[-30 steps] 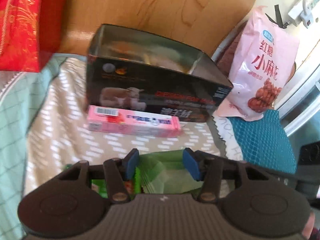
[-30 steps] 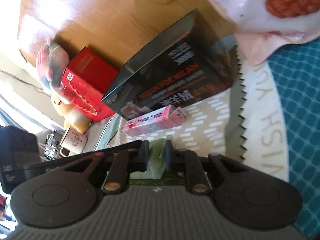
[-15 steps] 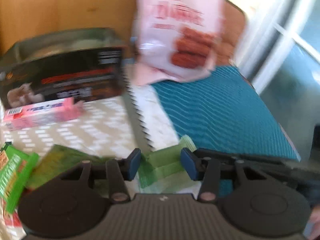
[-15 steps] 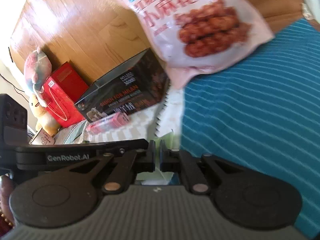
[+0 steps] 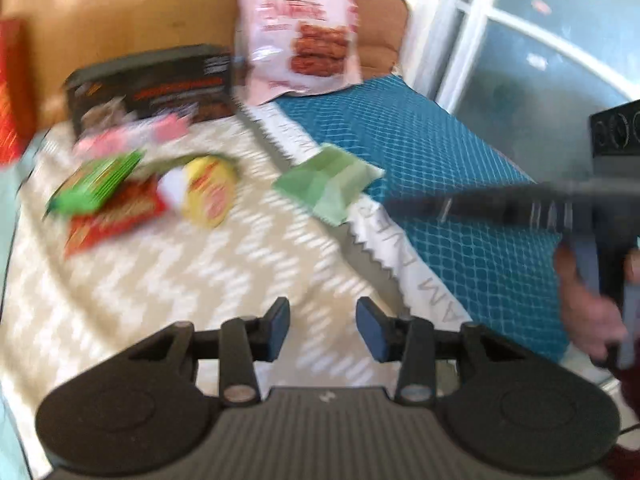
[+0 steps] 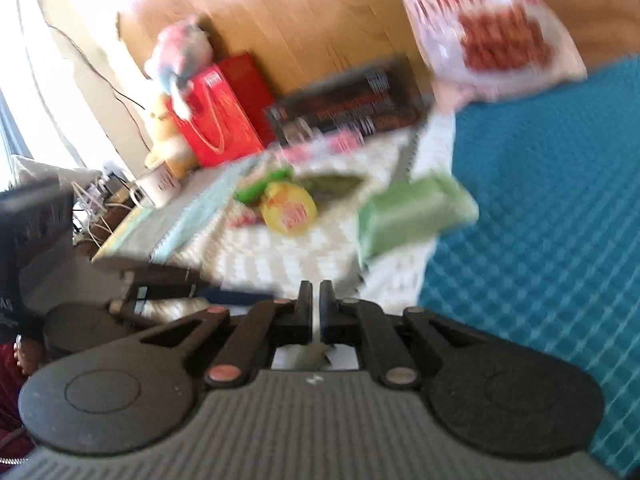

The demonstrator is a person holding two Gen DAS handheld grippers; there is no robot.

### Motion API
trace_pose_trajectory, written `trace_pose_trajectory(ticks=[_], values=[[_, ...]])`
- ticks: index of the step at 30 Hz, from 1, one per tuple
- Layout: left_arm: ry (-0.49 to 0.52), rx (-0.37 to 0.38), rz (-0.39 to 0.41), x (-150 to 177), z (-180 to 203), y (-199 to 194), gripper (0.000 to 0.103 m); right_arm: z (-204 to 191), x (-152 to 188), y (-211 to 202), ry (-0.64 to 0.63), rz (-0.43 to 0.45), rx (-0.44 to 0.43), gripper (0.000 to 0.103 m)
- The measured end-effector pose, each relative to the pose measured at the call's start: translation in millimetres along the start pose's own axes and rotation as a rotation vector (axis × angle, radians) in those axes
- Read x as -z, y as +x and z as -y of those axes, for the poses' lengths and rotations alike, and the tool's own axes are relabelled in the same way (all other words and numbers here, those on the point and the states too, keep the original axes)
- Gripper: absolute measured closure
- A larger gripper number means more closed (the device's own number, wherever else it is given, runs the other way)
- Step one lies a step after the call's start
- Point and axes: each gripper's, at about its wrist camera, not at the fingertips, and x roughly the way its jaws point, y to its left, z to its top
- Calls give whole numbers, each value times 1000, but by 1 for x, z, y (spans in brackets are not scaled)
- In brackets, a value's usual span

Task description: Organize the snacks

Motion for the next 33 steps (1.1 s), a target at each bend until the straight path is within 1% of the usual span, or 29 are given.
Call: trace_pose_trajectory(ticks=[2,4,5,6,7,9,11,12,13,14,16,18,19,21,23,25,27,29,31,32,33], values=[[-83,20,10,2,-14,-7,64,8,-16,-3,15,86,58,94],[-169,40,20,2,-27,-6,64,25,-33,3,54,145,119,76],[-207,48,28,1,-31,-5,64,35,-39,11,74,155,160,71],[-244,56,37,2,-35,-6,63,44,-44,20,95,147,196,71],[-278,60,46,3,-40,-6,60,52,-47,27,119,128,211,71],[-328,51,66,6,-49,-10,56,64,-48,46,172,81,204,71],[-362,34,81,10,-57,-15,55,68,-43,61,195,37,191,71],[-382,26,88,11,-63,-18,55,65,-40,65,186,31,197,70],[-398,21,95,13,-69,-20,55,60,-34,65,167,41,202,63],[-411,15,101,14,-73,-23,55,55,-32,66,147,45,204,61],[-436,0,112,17,-83,-28,55,48,-30,63,114,60,236,60],[-458,-17,123,17,-93,-33,55,38,-33,58,71,95,279,60],[-469,-28,128,16,-99,-34,55,30,-34,55,39,115,270,60],[-495,-33,135,14,-107,-35,55,11,-37,56,-41,125,230,60],[-515,-24,141,11,-113,-34,55,-9,-36,65,-125,96,173,60],[-522,-22,142,11,-115,-33,55,-30,-31,81,-210,47,123,58],[-524,-19,142,12,-116,-32,55,-47,-27,102,-285,5,110,53],[-531,-13,146,16,-119,-35,55,-57,-24,123,-323,-27,105,42],[-542,-15,154,20,-123,-40,55,-61,-25,142,-340,-49,120,42],[-548,-25,159,22,-126,-44,54,-61,-24,148,-342,-66,129,50],[-556,-36,163,25,-128,-47,53,-61,-23,154,-337,-83,129,53]])
